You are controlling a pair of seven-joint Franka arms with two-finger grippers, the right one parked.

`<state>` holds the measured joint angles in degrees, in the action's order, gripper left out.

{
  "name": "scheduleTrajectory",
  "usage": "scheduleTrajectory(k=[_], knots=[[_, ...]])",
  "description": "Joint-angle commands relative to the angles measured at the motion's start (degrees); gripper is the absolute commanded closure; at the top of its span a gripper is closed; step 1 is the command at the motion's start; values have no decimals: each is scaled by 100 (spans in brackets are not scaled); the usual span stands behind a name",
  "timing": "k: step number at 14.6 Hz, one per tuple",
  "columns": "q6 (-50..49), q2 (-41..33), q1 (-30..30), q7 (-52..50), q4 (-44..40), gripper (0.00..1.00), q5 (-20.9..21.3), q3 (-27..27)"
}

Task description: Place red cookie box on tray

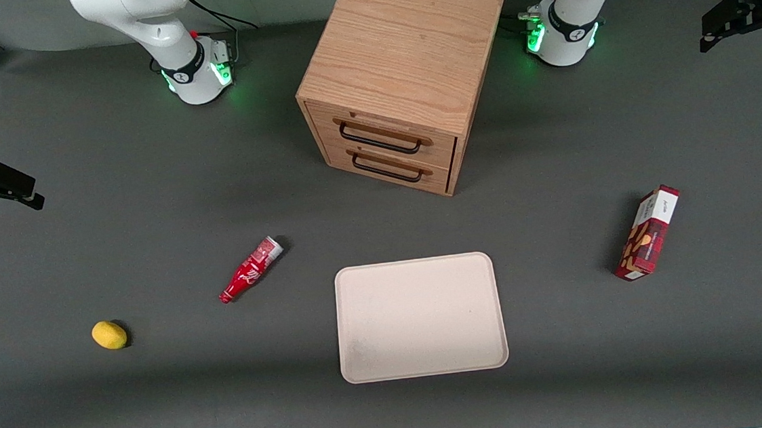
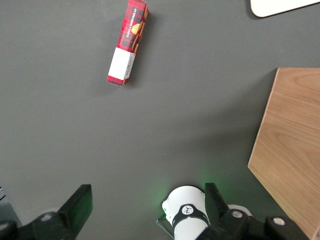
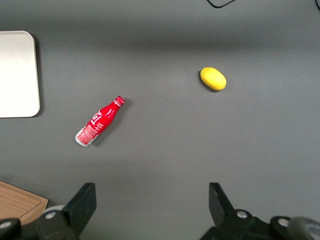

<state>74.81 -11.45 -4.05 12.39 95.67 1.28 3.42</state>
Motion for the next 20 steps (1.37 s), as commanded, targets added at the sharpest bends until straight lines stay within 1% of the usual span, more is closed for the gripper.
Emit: scheduleTrajectory(k=[1, 7, 10, 17, 20], knots=[[-257, 231, 36, -71, -408, 0, -14, -8], [-266, 275, 9, -167, -444, 0, -40, -60], [-292, 275, 1, -193, -409, 0, -163, -148], [-362, 275, 1, -202, -373, 0, -14, -148], [-153, 319, -8, -80, -470, 0, 30, -157]])
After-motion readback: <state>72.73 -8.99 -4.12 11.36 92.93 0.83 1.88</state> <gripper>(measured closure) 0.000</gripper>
